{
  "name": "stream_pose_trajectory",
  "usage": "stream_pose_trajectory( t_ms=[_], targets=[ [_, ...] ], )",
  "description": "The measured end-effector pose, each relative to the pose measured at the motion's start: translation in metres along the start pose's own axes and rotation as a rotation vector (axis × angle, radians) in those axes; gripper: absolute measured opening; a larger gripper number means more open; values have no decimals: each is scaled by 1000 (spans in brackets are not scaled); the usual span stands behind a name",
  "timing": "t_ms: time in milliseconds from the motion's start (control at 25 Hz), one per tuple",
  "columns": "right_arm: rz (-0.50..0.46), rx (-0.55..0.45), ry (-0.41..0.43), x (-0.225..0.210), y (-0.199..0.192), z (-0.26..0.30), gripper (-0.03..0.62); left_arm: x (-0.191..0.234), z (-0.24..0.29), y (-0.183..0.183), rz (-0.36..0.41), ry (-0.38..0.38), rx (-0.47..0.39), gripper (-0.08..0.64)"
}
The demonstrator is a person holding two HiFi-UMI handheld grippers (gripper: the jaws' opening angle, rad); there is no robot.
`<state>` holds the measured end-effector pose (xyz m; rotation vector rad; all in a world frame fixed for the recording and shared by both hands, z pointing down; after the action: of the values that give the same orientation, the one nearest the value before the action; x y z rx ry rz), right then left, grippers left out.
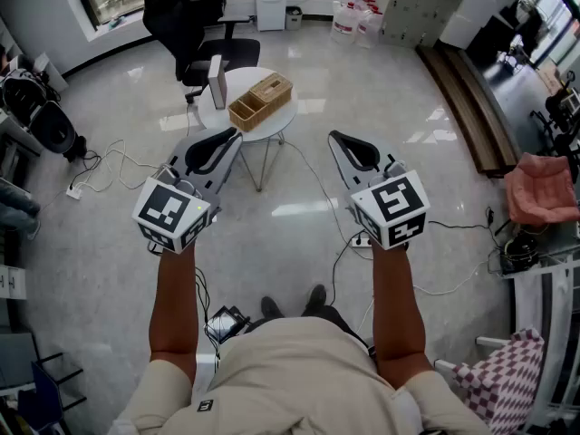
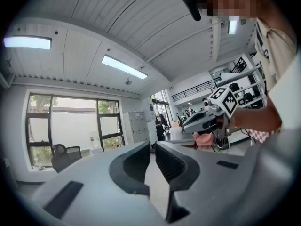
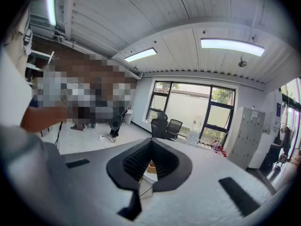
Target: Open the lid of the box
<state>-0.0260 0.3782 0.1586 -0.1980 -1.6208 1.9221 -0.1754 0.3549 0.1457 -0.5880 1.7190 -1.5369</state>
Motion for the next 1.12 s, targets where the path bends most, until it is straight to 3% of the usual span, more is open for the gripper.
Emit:
stream_pose_trajectory(
  t_ms=[600, 1120],
  targets=[
    [19, 15, 2, -6, -8, 27, -11, 18, 11, -17, -19, -17, 9, 37],
    [76, -35, 70, -86, -31, 72, -8, 36, 93, -33, -14, 33, 62, 38]
  ],
)
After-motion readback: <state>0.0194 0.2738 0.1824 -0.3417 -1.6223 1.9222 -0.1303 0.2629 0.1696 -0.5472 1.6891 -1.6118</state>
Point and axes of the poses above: the fingertips, and each gripper's own axes: z forward along the fingers, x to its left, y out of its top, the point moved 1 cm from there along -z, backward along the fingers, and after that the axes turned 4 degrees about y, right-handed, at the moved point
